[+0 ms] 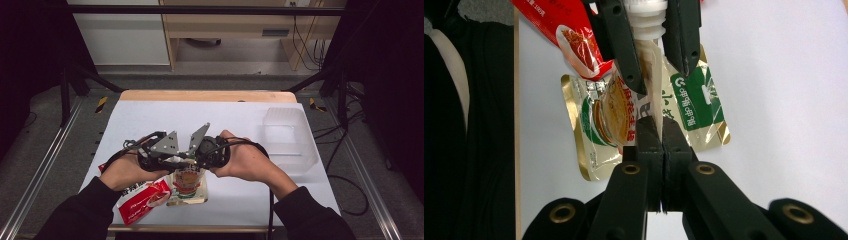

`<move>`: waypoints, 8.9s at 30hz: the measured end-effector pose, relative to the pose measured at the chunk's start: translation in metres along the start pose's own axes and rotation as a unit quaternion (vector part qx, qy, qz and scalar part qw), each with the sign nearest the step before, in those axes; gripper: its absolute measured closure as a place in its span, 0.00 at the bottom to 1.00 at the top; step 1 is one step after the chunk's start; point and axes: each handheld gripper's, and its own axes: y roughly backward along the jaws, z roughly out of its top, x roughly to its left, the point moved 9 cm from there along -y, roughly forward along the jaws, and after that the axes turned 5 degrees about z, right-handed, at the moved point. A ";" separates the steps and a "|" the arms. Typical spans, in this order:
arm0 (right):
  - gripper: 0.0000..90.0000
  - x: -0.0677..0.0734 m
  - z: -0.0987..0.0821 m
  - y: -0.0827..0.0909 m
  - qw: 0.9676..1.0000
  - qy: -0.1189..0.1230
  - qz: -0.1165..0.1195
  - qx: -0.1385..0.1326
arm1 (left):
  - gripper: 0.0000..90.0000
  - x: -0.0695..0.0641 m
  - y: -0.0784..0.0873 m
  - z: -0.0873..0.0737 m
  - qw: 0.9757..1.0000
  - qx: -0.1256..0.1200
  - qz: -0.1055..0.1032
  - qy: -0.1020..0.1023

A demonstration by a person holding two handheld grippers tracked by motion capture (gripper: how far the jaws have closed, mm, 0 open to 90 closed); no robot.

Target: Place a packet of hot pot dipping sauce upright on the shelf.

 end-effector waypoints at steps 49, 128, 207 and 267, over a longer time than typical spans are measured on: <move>1.00 -0.006 -0.012 0.029 1.000 -0.002 -0.009 0.016 | 0.15 0.008 0.012 0.017 0.995 -0.082 0.027 0.040; 1.00 -0.074 -0.198 0.175 0.976 -0.157 -0.152 0.015 | 0.11 0.011 -0.004 -0.071 0.994 -0.020 0.031 0.106; 0.25 -0.029 -0.092 0.122 0.965 -0.094 -0.222 -0.107 | 0.12 0.034 -0.006 -0.077 0.992 0.005 0.063 0.113; 0.33 -0.005 -0.107 -0.058 0.939 -0.195 -0.228 -0.169 | 0.32 0.065 -0.090 -0.134 0.980 0.082 0.045 0.175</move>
